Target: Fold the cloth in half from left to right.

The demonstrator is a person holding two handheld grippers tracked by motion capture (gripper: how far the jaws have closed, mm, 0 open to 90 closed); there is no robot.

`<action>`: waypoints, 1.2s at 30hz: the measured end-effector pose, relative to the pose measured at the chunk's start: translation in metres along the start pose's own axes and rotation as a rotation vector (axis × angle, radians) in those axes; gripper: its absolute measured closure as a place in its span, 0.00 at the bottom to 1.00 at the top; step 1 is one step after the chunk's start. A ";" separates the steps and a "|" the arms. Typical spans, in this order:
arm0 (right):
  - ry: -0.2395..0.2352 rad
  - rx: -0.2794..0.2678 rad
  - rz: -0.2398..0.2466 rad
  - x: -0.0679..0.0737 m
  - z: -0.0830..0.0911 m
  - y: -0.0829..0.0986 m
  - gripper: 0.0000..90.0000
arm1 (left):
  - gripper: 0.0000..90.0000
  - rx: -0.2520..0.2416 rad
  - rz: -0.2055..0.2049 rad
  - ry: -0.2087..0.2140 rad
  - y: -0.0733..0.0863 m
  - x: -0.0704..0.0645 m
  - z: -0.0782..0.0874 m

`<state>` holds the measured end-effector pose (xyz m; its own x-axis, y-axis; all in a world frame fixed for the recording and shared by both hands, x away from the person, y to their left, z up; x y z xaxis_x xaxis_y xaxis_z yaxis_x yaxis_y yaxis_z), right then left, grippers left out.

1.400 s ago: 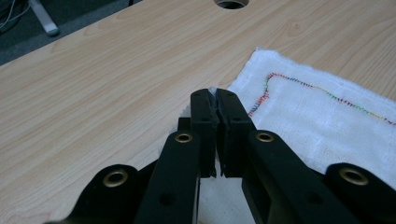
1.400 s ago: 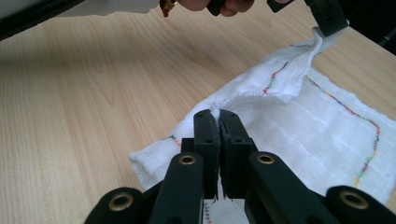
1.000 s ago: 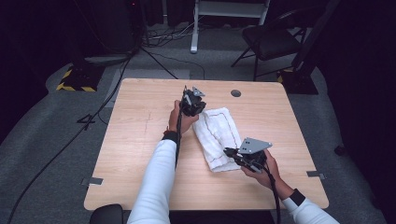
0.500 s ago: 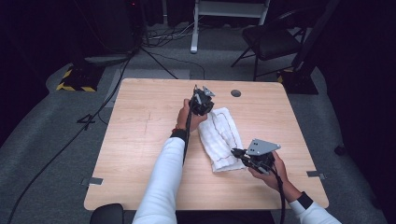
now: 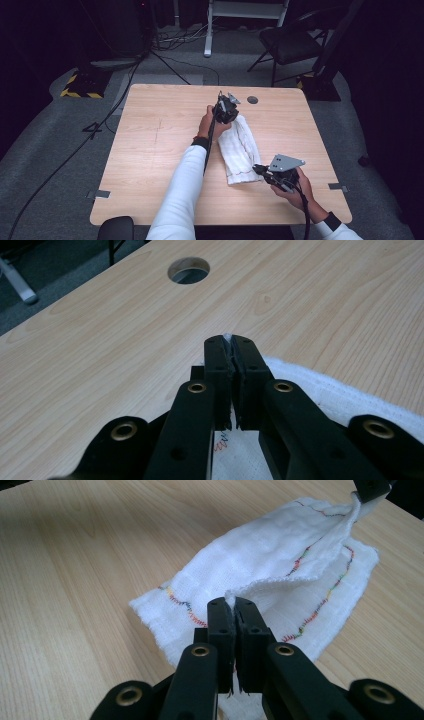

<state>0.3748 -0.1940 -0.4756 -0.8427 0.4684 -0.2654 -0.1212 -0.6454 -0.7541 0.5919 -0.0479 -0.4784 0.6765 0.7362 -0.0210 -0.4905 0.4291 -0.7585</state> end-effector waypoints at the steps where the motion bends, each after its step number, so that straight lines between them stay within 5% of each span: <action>1: 0.000 0.003 -0.003 0.000 0.000 0.002 0.97 | 0.96 0.006 -0.001 0.006 0.000 -0.002 -0.003; 12: 0.014 0.040 -0.031 -0.006 -0.001 0.015 0.97 | 0.95 0.034 -0.020 -0.020 -0.001 -0.015 -0.032; 22: 0.019 0.086 -0.054 -0.010 -0.006 0.023 0.96 | 0.91 0.037 -0.009 -0.066 0.000 -0.012 -0.037; 30: 0.017 0.128 -0.078 -0.012 -0.005 0.035 0.80 | 0.60 0.019 0.039 -0.131 -0.001 -0.011 -0.036; 36: 0.036 0.148 -0.110 -0.017 -0.001 0.041 0.66 | 0.34 0.018 0.042 -0.106 0.000 -0.011 -0.019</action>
<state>0.3844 -0.2278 -0.5024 -0.8011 0.5606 -0.2099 -0.2895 -0.6698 -0.6838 0.5943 -0.0655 -0.4906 0.5933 0.8048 0.0171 -0.5276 0.4048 -0.7468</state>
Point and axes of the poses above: each handheld gripper's, and its own axes: z roughly backward along the jaws, y roughly out of its underside, x roughly to its left, the point moved 5 cm from there along -z, roughly forward along the jaws, and after that the axes turned 7 degrees about z, right-handed, at the moved point
